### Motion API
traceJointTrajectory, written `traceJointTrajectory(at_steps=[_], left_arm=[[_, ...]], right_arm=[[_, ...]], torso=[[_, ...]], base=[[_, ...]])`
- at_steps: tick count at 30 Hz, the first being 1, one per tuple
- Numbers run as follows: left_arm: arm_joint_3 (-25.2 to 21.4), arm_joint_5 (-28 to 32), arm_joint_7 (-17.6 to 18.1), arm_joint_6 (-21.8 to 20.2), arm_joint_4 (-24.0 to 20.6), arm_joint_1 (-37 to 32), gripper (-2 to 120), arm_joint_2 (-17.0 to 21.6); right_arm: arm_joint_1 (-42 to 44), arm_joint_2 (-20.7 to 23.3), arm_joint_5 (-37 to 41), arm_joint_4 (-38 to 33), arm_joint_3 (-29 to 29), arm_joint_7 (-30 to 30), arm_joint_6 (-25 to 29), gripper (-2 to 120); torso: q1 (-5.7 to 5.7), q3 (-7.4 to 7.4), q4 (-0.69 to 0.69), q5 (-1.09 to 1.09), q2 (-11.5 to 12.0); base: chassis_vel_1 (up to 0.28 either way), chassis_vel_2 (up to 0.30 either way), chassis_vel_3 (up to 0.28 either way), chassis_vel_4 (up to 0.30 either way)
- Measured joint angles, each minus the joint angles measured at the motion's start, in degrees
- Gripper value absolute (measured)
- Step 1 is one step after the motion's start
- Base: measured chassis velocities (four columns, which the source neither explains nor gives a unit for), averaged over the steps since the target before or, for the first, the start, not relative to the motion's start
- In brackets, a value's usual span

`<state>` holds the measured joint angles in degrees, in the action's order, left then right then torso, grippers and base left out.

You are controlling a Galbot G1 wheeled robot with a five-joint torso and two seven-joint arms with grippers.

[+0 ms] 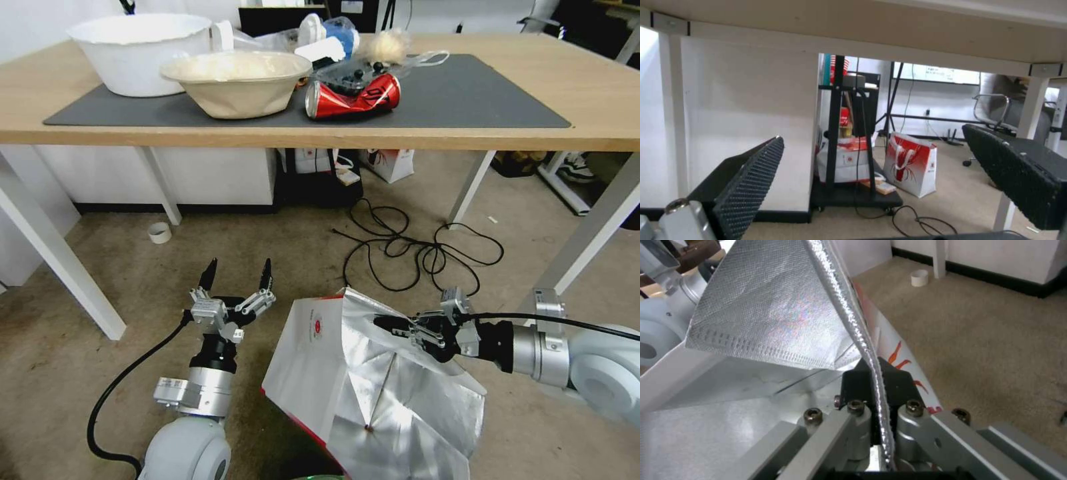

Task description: Pick up the food delivery bag from the floor and place it on the table.

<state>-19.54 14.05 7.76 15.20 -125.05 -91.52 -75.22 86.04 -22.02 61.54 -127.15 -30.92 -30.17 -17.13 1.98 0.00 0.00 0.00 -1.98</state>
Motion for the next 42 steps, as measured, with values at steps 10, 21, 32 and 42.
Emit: traceJointTrajectory(at_steps=[10,21,32,42], left_arm=[[-0.39,-0.09,-0.85,1.02,0.38,-0.14,100,0.13],[-0.26,0.03,-1.17,0.92,-0.02,-0.26,100,0.19],[-0.22,0.06,-1.39,0.81,-0.38,-0.38,100,0.16],[-0.18,0.17,-1.96,0.83,-0.38,-0.56,100,0.13]], right_arm=[[0.11,0.29,-0.28,-0.02,0.13,-0.16,0.25,0],[0.47,0.47,-0.65,-0.31,0.04,-0.79,0.26,0],[0.93,0.2,-1.17,-0.55,-0.25,-0.94,0.27,0],[1.02,0.09,-1.7,-0.64,-0.39,-0.96,0.44,0]], torso=[[0.05,1.55,0.0,0.0,-1.67],[0.33,4.15,0.0,0.0,-4.53],[0.68,6.37,0.0,0.0,-7.08],[1.24,8.0,0.0,0.0,-9.28]], base=[[0.0,0.0,0.0,0.0],[0.0,0.0,0.0,0.0],[0.0,0.0,0.0,0.0],[0.0,0.0,0.0,0.0]])
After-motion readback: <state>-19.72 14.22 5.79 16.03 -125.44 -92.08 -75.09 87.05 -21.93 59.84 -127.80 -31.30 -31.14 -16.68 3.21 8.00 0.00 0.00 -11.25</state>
